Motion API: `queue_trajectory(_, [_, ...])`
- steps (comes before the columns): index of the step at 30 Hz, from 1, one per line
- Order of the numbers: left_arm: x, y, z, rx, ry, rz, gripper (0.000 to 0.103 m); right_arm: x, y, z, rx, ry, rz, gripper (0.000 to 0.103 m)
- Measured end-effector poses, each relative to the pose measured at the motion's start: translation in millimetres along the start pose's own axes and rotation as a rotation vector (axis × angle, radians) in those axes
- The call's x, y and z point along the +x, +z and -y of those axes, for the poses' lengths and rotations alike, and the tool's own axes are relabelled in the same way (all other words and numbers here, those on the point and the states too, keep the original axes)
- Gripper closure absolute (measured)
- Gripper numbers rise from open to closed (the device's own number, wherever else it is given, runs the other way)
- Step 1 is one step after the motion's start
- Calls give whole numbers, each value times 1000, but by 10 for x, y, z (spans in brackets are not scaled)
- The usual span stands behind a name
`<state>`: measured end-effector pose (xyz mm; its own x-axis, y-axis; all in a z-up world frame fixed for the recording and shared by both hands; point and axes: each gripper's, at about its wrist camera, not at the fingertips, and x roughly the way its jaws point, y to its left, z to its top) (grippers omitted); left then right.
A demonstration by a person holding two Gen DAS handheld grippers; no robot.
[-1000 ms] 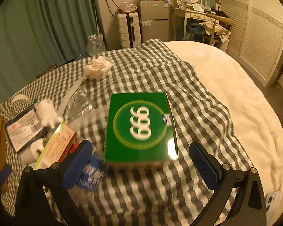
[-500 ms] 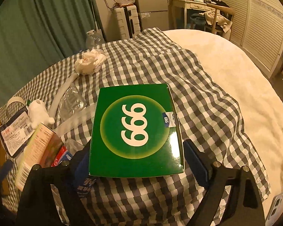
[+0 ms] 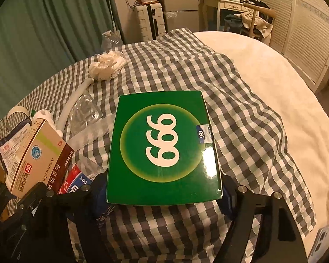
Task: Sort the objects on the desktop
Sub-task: 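Carry both held boxes over to the open cardboard box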
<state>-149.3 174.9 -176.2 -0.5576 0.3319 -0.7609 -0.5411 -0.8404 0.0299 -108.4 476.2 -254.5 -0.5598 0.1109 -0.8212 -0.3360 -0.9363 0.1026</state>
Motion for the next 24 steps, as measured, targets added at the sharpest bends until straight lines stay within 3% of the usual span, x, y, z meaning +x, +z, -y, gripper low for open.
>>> queue_trajectory(14, [-631, 15, 11, -34, -24, 37, 74, -641, -204, -65, 12, 10, 29, 27])
queue_trajectory(19, [-917, 126, -92, -14, 20, 64, 74, -987, -240, -246, 0, 50, 55, 27])
queue_trajectory(24, [-1316, 253, -328, -65, -4, 74, 74, -1337, -288, -534, -55, 75, 88, 27])
